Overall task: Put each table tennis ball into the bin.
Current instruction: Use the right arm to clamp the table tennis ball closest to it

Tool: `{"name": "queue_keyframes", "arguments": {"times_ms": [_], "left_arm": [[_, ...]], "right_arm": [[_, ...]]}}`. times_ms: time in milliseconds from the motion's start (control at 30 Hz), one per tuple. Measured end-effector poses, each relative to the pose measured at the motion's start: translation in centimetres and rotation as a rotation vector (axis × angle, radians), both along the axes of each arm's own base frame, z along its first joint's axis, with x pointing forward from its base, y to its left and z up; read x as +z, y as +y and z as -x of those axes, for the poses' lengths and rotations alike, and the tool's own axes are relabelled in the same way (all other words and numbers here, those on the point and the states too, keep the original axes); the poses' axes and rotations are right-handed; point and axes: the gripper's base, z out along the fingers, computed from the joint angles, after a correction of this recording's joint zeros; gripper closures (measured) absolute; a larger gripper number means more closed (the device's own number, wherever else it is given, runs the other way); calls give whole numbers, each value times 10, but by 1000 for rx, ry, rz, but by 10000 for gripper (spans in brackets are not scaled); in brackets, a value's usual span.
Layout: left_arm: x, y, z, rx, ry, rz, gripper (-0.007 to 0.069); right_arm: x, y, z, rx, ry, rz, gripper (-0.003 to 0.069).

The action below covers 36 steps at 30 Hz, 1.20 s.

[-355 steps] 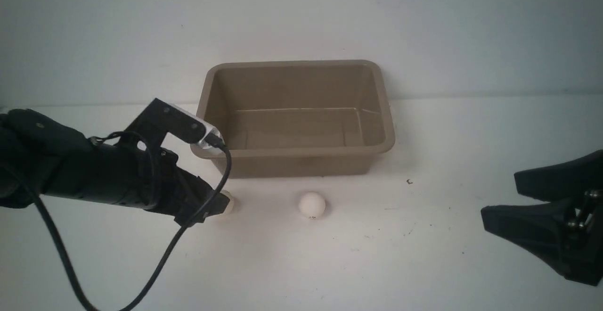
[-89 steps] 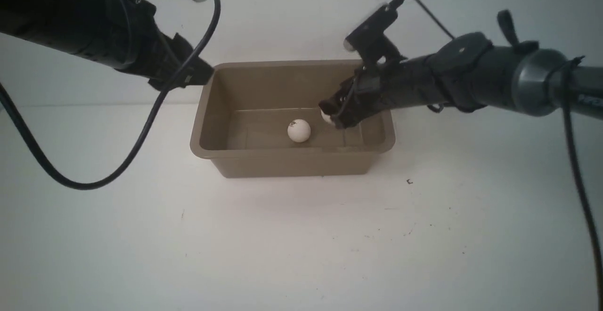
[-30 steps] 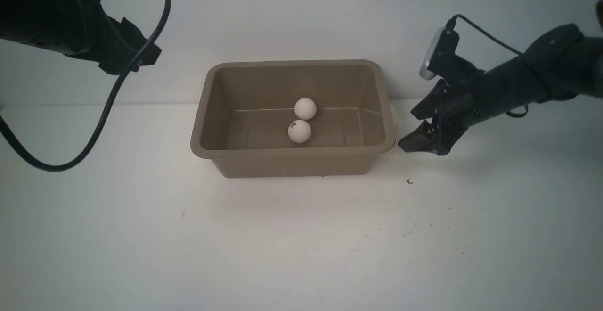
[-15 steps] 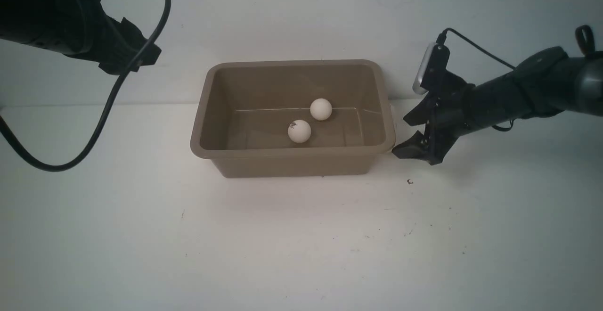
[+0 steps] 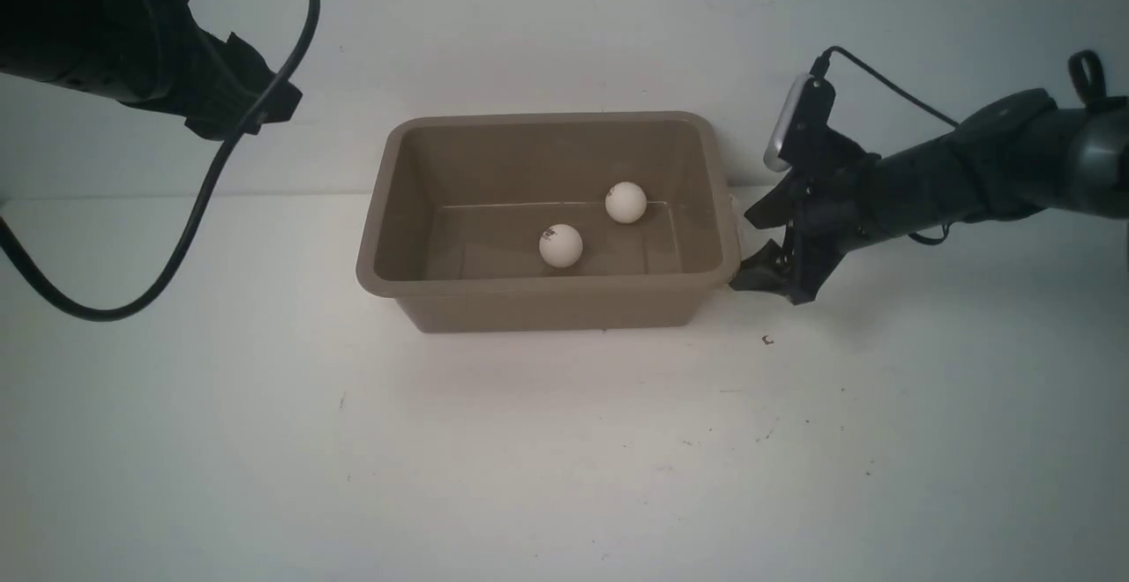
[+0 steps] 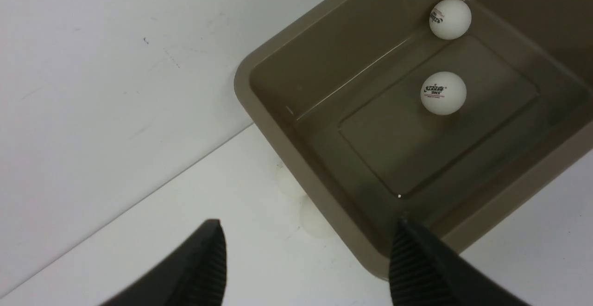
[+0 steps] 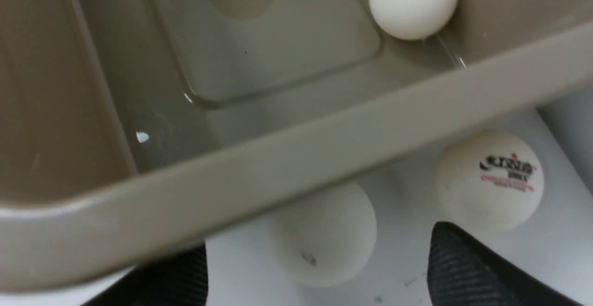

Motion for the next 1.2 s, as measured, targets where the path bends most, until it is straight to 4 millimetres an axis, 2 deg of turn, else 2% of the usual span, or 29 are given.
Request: {"name": "queue_keyframes", "arguments": {"times_ms": [233,567,667,700,733,1000,1100,1200], "left_arm": [[0,0,0,0,0,0,198],[0,0,0,0,0,0,198],[0,0,0,0,0,0,198],[0,0,0,0,0,0,198],[0,0,0,0,0,0,198],[0,0,0,0,0,0,198],[0,0,0,0,0,0,198],[0,0,0,0,0,0,198]], "right_arm": [[-2,9,-1,-9,-28,21,109],[-31,10,-5,-36,6,37,158],[-30,9,-7,-64,-6,33,209],[-29,8,-9,-85,-18,34,286],[-29,8,-10,-96,-23,35,321],[-28,6,-11,-96,-41,52,321],[-17,0,-9,-77,-52,78,321],[4,-10,-7,-82,-69,86,321]]}}
